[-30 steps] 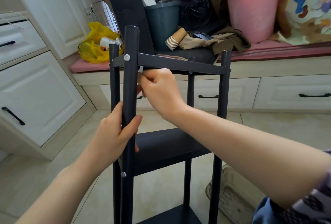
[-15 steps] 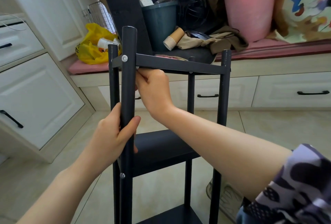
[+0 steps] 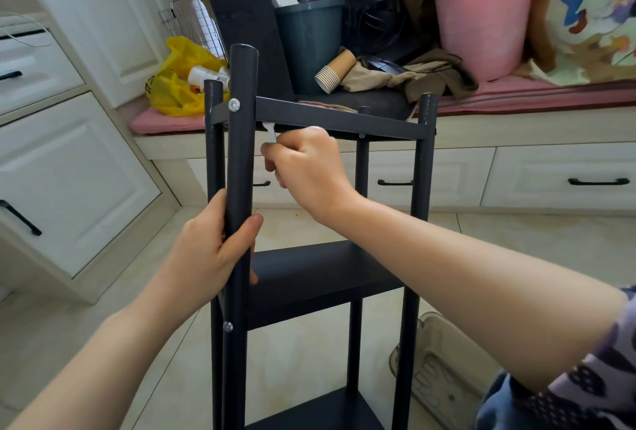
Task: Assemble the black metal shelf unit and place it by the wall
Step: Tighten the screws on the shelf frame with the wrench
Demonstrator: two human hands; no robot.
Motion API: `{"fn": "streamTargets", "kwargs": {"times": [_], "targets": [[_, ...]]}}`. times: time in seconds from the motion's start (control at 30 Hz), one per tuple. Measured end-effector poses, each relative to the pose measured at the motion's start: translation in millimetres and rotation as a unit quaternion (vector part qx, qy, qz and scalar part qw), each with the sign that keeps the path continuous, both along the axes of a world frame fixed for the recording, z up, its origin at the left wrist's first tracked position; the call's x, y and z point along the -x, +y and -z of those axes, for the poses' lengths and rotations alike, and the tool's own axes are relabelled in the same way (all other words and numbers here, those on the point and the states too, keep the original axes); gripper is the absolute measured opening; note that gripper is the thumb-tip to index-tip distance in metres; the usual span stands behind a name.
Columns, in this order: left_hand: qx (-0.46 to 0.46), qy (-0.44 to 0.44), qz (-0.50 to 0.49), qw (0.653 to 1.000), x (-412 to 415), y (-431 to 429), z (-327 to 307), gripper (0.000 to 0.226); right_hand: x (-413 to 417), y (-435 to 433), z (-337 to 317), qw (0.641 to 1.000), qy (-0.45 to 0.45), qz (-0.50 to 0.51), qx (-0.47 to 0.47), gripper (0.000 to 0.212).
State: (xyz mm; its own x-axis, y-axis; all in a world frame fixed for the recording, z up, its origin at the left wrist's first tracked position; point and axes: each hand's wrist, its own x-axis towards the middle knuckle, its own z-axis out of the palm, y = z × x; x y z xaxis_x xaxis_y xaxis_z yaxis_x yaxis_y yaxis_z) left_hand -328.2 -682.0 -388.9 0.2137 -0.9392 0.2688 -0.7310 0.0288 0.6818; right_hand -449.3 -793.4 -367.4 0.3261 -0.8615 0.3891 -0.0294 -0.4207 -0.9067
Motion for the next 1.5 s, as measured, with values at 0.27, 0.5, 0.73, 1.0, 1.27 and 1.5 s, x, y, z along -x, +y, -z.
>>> {"fn": "streamTargets", "kwargs": {"times": [0.27, 0.5, 0.73, 1.0, 1.27, 1.5], "targets": [[-0.004, 0.002, -0.004, 1.000, 3, 0, -1, 0.014, -4, 2, -5, 0.999, -0.034, 0.008, 0.015, 0.033], [-0.003, 0.005, -0.005, 1.000, 4, 0, -2, 0.014, -7, 2, 0, 0.999, -0.042, -0.005, 0.006, 0.038], [-0.006, -0.002, 0.000, 1.000, 2, 0, -3, 0.014, -19, -3, 10, 0.998, -0.059, 0.010, 0.032, 0.028], [-0.009, -0.010, -0.002, 1.000, 1, -2, -2, 0.016, -40, -6, 14, 0.994, -0.107, 0.025, 0.020, 0.029], [-0.010, -0.004, -0.001, 1.000, -3, -2, -2, 0.017, -42, -8, 13, 0.993, -0.102, 0.035, 0.048, 0.030], [0.000, -0.013, 0.014, 1.000, -4, -2, -1, 0.011, -23, -2, 14, 0.999, 0.051, -0.016, 0.010, 0.033]]}}
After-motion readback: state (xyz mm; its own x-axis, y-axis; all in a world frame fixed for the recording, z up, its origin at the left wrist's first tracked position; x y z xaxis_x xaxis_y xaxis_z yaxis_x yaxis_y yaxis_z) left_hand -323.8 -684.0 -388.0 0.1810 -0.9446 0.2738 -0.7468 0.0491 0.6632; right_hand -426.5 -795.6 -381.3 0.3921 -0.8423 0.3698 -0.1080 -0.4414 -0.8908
